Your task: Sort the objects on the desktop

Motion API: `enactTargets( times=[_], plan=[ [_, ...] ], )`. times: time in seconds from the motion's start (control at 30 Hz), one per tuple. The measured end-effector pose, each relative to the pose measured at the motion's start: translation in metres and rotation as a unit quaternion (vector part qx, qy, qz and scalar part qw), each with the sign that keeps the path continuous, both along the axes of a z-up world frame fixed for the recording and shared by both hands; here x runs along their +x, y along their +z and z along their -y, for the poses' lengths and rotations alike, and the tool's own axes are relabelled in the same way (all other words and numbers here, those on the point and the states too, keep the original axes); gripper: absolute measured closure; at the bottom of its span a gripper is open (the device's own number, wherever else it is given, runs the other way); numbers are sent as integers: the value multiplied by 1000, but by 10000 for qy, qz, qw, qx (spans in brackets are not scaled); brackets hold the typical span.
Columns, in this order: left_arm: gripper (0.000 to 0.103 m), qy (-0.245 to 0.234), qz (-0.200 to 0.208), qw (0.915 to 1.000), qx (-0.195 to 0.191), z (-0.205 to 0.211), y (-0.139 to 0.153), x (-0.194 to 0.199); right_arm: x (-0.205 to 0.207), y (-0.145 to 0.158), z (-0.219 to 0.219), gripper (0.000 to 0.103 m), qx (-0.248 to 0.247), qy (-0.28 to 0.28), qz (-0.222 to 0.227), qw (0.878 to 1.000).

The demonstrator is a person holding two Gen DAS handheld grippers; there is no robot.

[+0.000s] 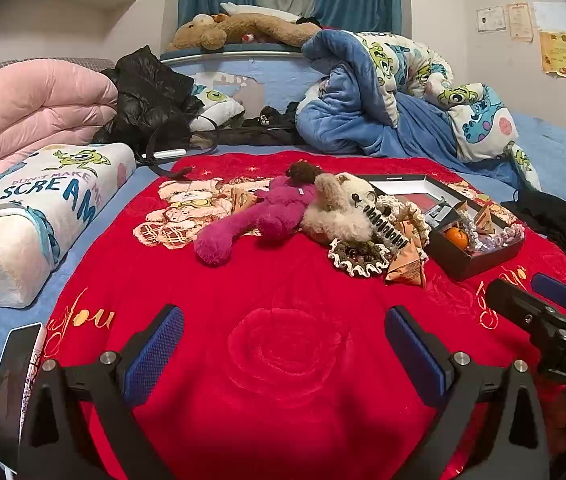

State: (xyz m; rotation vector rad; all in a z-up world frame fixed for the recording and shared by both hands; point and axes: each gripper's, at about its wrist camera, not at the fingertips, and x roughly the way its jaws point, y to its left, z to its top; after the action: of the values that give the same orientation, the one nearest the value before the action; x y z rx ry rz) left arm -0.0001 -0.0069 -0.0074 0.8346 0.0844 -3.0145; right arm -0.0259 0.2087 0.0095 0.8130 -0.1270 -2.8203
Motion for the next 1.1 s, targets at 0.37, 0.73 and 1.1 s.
enactTargets(
  times=[0.37, 0.73, 1.1],
  plan=[
    [2, 5, 176, 9998, 30, 2, -6, -7, -1, -1, 2, 0, 6, 8, -14, 10000],
    [2, 105, 198, 9979, -616, 1, -16, -26, -18, -6, 3, 0, 14, -32, -7, 10000],
    [2, -4, 283, 9996, 65, 27, 2, -92, -74, -16, 4, 0, -418, 9, 242, 9988]
  ],
)
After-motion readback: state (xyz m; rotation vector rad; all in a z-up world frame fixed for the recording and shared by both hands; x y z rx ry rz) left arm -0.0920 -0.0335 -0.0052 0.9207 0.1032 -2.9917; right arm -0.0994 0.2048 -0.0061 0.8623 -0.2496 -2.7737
